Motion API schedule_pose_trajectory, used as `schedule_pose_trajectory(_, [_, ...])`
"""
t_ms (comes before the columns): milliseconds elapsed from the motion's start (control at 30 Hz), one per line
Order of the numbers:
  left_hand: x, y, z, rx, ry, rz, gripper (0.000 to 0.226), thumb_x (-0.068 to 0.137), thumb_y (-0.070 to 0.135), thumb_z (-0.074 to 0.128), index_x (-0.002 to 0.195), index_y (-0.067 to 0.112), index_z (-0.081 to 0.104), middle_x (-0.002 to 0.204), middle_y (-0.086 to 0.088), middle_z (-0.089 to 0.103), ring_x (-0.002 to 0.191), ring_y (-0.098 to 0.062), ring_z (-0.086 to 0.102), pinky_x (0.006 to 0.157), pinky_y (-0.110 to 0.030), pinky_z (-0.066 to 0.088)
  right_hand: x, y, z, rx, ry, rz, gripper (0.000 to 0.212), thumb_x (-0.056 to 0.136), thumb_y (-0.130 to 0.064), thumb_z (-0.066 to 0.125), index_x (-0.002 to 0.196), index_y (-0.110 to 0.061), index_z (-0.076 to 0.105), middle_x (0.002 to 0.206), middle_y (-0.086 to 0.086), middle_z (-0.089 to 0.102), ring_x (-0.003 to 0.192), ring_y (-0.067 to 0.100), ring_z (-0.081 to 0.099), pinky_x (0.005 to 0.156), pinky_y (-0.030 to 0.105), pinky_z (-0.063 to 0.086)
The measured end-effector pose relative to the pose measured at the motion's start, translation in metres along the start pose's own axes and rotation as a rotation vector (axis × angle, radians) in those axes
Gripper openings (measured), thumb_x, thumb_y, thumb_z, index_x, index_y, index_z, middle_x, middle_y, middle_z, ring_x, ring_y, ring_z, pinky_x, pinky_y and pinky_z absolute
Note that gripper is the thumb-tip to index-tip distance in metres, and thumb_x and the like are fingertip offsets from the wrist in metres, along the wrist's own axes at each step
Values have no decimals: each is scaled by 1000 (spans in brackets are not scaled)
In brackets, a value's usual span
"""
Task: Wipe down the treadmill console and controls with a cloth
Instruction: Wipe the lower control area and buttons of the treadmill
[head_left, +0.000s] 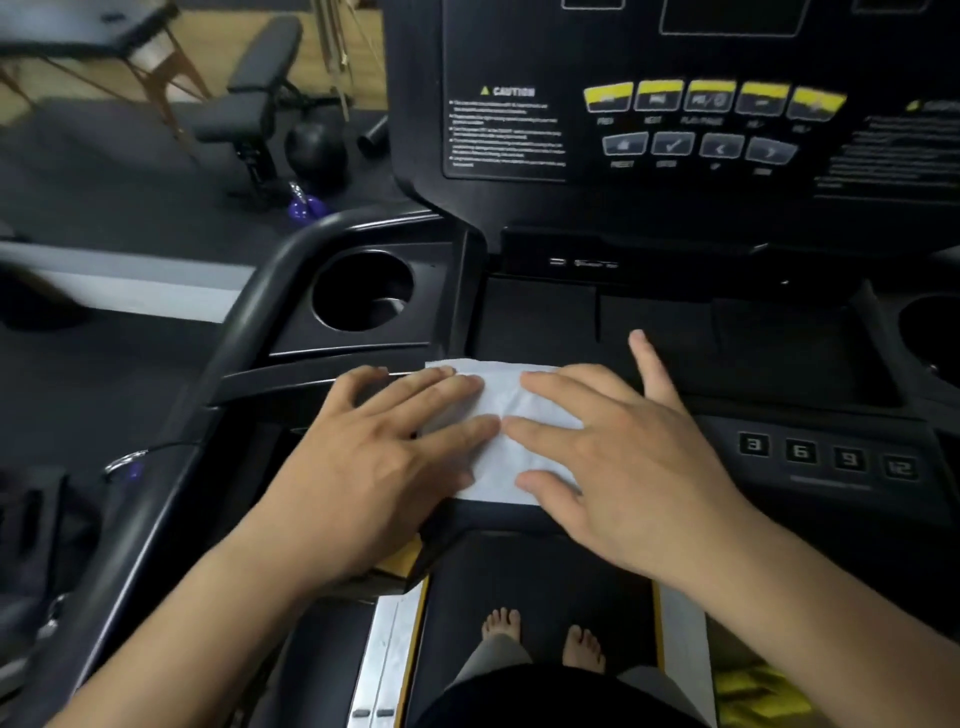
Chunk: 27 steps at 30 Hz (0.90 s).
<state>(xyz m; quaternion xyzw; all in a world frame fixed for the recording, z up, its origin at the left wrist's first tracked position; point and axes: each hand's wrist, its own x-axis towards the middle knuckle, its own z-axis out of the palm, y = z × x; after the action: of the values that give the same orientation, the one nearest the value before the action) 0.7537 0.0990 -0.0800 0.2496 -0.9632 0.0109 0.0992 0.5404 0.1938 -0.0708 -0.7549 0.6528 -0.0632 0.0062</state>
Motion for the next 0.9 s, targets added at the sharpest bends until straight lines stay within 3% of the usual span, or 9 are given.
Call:
schedule_pose_trajectory(200, [8,14,2,-8,-8,19,43,93,44,55,133,29,61,146,-1,52,139,-26,44,106,-52,36,-13,11,-1,11,-7,21,43,82,-54,51,118,-37,66,134,-5,58,125,18,50,109,71,22])
schedule_pose_trajectory(433, [77,98,28,-91,27,158,42,92,38,58,132,26,61,144,-6,54,135,-28,49,108,-54,32,-90,81,-22,-6,-54,276,47,82,-57,44,122,-40,63,138,-10,54,127,12,45,111,67,21])
schedule_pose_trajectory(633, [137,167,37,-140,-14,295,47,90,44,60,135,29,57,148,-4,50,137,-26,45,112,-54,27,-157,139,-33,-72,-89,443,51,85,-65,36,133,-46,44,142,-11,48,124,15,47,107,70,24])
schedule_pose_trajectory(767, [132,156,40,-231,-23,261,47,90,42,62,135,31,58,151,-2,47,140,-23,41,113,-54,24,-148,131,-32,-75,-69,438,52,81,-58,43,127,-39,58,141,-7,52,126,17,48,110,68,22])
schedule_pose_trajectory(900, [95,99,32,-259,-30,169,44,85,44,63,127,33,65,147,4,52,137,-18,46,112,-51,30,-102,91,-20,-23,-25,298,50,82,-55,42,122,-36,65,140,-5,55,130,16,45,111,64,21])
